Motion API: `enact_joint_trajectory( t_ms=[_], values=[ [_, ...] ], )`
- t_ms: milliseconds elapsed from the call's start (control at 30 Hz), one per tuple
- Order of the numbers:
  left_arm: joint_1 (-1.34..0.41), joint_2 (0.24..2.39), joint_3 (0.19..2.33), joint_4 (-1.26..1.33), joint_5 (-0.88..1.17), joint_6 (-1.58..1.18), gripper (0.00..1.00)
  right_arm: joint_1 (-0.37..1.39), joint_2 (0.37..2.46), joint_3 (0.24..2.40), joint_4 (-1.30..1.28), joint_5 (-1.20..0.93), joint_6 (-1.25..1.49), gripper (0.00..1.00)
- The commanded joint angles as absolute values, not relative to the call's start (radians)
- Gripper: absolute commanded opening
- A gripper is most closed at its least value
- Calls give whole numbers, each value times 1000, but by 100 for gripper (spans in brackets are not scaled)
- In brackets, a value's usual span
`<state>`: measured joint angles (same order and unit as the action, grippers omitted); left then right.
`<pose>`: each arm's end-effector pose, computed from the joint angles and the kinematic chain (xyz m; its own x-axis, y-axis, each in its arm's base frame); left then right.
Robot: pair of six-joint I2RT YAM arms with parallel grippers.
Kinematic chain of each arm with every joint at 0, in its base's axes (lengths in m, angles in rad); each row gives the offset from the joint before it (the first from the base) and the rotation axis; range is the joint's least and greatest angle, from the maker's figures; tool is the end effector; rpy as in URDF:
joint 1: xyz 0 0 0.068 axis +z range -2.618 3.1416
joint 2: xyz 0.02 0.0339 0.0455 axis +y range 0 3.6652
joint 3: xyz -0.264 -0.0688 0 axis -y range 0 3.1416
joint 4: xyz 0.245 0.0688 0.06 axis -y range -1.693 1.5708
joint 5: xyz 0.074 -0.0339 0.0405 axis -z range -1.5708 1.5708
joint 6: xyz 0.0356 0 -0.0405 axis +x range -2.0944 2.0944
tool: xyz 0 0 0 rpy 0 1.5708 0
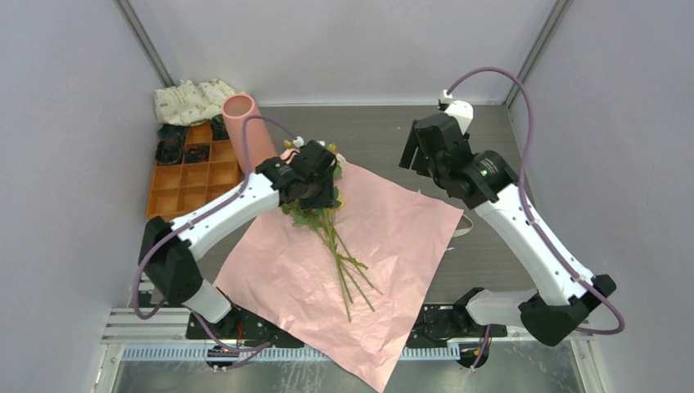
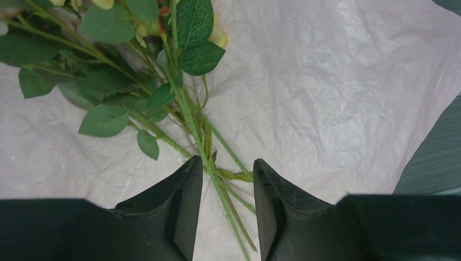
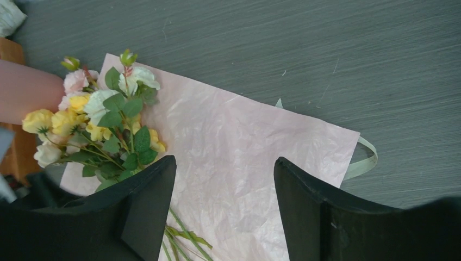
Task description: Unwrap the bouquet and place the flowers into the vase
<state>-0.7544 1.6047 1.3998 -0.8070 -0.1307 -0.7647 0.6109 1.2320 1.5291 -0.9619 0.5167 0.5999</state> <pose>0.2502 -0.2288 0.2936 -0.8810 -0.1140 -0.4591 0.0259 0.9575 -0.2874 0.1998 0.1184 0.4268 -0.5188 0.2359 -0.8217 0.1365 0.9717 0.1928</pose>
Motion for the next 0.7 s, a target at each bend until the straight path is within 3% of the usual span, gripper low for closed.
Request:
enact_joint_trajectory(
  t_ms=[0, 667],
  values=[
    [-740, 1683, 1487, -758, -113, -730, 40, 601, 1234, 1502, -969, 539, 577, 73],
    [-560, 1979, 1609, -761, -52, -660, 37, 546, 1238, 1441, -928, 481, 560, 74]
  ],
)
